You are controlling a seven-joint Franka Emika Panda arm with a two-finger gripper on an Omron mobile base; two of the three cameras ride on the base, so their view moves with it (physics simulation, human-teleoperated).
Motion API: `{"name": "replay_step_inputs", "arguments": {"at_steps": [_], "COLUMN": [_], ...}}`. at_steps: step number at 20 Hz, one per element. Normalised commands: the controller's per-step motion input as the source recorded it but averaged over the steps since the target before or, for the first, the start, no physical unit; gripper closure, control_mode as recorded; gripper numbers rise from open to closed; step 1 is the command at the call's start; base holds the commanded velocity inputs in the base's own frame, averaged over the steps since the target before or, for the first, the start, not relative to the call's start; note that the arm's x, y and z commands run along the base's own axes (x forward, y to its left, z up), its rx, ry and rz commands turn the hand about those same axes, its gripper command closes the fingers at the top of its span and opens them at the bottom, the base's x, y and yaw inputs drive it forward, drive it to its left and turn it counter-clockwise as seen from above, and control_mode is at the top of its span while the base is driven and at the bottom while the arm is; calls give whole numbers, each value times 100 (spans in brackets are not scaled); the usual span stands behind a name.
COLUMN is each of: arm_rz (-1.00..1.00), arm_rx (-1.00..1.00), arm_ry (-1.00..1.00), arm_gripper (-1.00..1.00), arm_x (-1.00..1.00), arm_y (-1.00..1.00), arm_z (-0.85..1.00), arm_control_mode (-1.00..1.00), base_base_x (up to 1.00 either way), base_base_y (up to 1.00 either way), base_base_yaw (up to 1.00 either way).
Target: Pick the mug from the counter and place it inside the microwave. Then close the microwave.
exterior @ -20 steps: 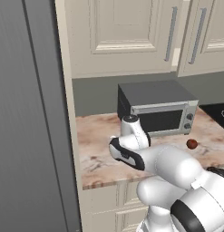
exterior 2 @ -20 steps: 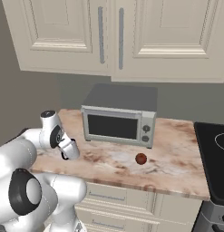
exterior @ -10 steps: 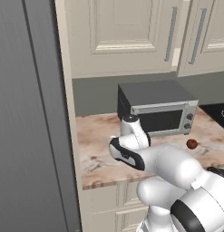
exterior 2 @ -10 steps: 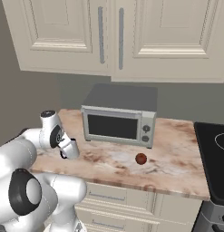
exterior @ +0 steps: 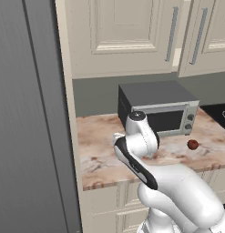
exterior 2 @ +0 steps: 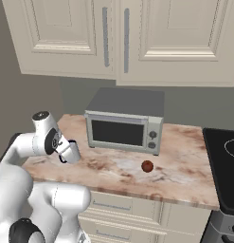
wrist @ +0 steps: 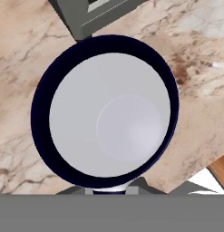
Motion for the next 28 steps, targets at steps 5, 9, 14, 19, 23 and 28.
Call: {"name": "replay_step_inputs", "arguments": {"at_steps": [5,9,14,19,23,28], "arm_rz": [15,32,40,33,24,10], "arm_rx": [4,13,9,1,-1,-7], "arm_ry": [-1,1,5,2,0,0], "arm_gripper": [100,100,100,100,100,100], "arm_x": [-34,-24,-11,-1,-8,-23], "arm_y": [-42,-53,-29,-5,0,-5], "arm_z": [73,53,53,38,34,33], "arm_control_mode": [-100,-100,-100,-100,-100,-100], "base_base_x": [0,0,0,0,0,0], "base_base_y": [0,0,0,0,0,0], "base_base_yaw": [0,0,0,0,0,0]}}
